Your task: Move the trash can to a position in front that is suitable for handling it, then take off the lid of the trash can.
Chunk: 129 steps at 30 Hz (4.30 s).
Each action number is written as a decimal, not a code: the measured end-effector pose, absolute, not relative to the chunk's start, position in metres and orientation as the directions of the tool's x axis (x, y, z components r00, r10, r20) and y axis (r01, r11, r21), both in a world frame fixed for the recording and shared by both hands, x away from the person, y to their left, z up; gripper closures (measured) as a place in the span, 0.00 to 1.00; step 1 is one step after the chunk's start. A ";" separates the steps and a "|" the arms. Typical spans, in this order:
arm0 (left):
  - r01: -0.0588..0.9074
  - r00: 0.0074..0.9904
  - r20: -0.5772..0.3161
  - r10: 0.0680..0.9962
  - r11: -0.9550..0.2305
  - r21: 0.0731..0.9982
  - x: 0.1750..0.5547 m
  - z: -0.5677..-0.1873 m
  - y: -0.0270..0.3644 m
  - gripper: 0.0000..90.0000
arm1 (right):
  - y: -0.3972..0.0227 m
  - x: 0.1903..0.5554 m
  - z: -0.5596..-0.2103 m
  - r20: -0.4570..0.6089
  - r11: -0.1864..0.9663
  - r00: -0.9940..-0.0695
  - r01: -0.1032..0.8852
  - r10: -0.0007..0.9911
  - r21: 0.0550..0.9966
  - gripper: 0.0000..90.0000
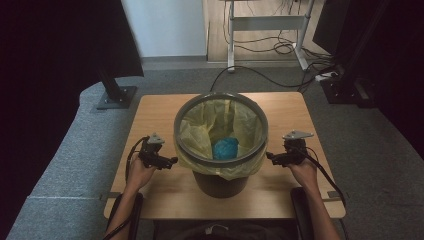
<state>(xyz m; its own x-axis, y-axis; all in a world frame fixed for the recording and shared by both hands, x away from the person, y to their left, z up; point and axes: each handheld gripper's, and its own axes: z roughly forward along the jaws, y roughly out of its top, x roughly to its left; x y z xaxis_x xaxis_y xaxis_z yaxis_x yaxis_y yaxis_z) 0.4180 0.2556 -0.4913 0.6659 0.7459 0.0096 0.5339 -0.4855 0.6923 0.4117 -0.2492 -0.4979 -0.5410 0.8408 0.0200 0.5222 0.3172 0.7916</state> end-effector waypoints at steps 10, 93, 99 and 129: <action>0.578 0.635 0.009 0.773 -0.483 0.658 0.422 -0.515 0.271 0.00 | -0.270 0.412 -0.528 0.007 0.332 -0.502 0.582 0.865 0.742 0.00; 0.622 0.667 -0.120 0.735 -0.461 0.632 0.436 -0.446 0.270 0.09 | -0.284 0.413 -0.557 0.004 0.349 -0.503 0.605 0.864 0.716 0.00; 0.620 0.668 -0.122 0.734 -0.460 0.635 0.438 -0.429 0.270 0.10 | -0.284 0.413 -0.557 0.004 0.349 -0.503 0.605 0.864 0.716 0.00; 0.554 0.683 -0.071 0.727 -0.453 0.698 0.437 -0.328 0.254 0.08 | -0.282 0.412 -0.557 0.004 0.355 -0.513 0.600 0.859 0.717 0.00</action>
